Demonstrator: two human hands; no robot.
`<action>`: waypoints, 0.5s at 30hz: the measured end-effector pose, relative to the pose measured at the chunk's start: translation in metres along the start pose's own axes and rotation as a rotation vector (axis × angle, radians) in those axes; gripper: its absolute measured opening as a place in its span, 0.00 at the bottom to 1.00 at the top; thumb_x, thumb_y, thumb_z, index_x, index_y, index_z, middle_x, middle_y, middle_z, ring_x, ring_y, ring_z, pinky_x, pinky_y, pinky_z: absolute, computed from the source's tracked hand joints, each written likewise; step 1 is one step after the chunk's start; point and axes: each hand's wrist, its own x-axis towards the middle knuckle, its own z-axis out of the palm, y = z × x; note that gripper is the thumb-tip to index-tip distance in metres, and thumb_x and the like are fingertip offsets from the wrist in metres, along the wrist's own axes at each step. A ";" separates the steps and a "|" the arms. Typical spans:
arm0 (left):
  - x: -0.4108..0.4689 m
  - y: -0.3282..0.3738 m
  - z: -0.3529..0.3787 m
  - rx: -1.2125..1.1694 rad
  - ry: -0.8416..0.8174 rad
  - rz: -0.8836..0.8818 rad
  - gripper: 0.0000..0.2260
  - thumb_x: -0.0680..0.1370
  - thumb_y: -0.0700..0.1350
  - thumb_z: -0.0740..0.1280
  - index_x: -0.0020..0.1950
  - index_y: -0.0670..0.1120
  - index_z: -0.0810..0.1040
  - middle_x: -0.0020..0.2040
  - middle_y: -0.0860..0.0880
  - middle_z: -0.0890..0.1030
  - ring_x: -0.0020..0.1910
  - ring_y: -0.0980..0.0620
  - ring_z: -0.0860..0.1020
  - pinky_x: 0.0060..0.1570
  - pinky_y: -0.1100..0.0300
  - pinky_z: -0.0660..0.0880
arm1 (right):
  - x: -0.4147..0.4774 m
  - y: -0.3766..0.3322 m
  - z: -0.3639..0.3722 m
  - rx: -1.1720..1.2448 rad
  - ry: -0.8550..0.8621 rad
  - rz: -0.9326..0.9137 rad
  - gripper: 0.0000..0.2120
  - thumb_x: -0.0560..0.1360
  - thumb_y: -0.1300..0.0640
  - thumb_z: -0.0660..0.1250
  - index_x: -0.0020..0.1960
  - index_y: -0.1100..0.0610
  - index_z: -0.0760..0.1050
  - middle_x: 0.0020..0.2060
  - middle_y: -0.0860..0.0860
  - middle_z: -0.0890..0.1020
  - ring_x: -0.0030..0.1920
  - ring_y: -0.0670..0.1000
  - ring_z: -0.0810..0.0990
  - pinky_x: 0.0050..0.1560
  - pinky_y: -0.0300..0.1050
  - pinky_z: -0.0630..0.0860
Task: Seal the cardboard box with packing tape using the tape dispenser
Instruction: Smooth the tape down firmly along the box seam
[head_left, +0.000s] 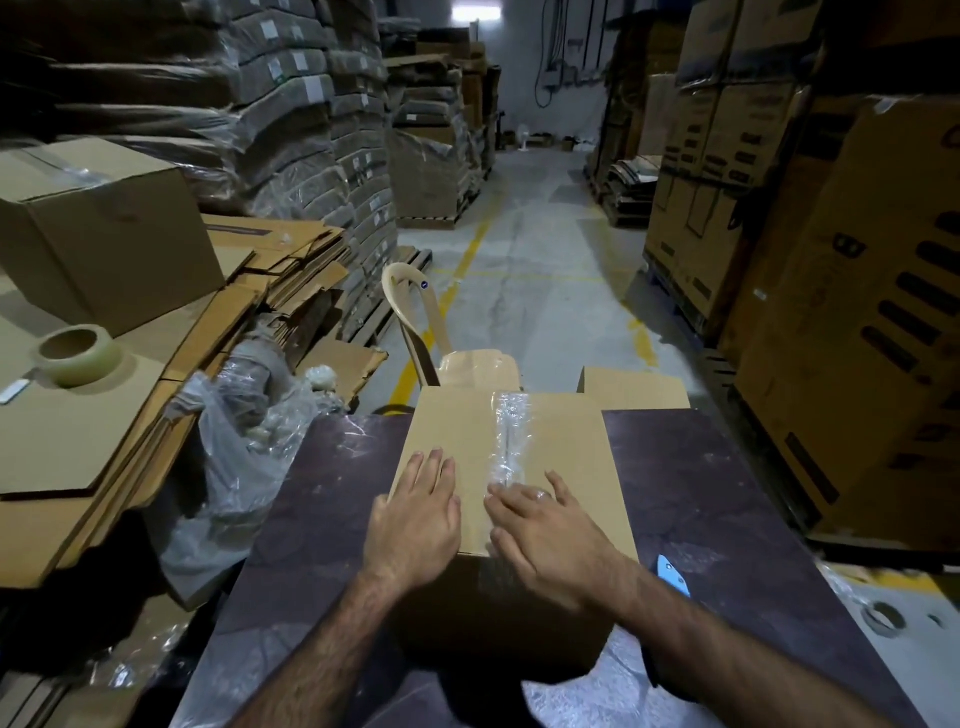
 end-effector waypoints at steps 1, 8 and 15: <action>0.000 -0.001 0.000 -0.001 0.002 -0.001 0.24 0.83 0.52 0.47 0.79 0.50 0.50 0.80 0.55 0.47 0.78 0.55 0.46 0.69 0.47 0.63 | 0.009 0.004 -0.001 -0.009 0.000 0.015 0.35 0.74 0.42 0.34 0.74 0.55 0.58 0.75 0.53 0.61 0.74 0.51 0.60 0.74 0.57 0.44; 0.001 0.000 -0.001 -0.008 0.023 -0.001 0.24 0.83 0.51 0.47 0.79 0.51 0.51 0.80 0.55 0.48 0.78 0.56 0.45 0.68 0.47 0.65 | -0.034 -0.024 0.009 0.029 0.088 -0.057 0.26 0.78 0.45 0.45 0.71 0.55 0.65 0.71 0.53 0.69 0.69 0.52 0.68 0.74 0.54 0.48; 0.000 0.000 -0.001 -0.016 -0.002 -0.011 0.24 0.83 0.52 0.46 0.79 0.50 0.49 0.80 0.55 0.46 0.78 0.56 0.44 0.68 0.47 0.65 | 0.022 -0.003 0.000 0.047 0.042 0.071 0.32 0.75 0.43 0.36 0.69 0.57 0.65 0.70 0.54 0.67 0.68 0.52 0.67 0.73 0.57 0.49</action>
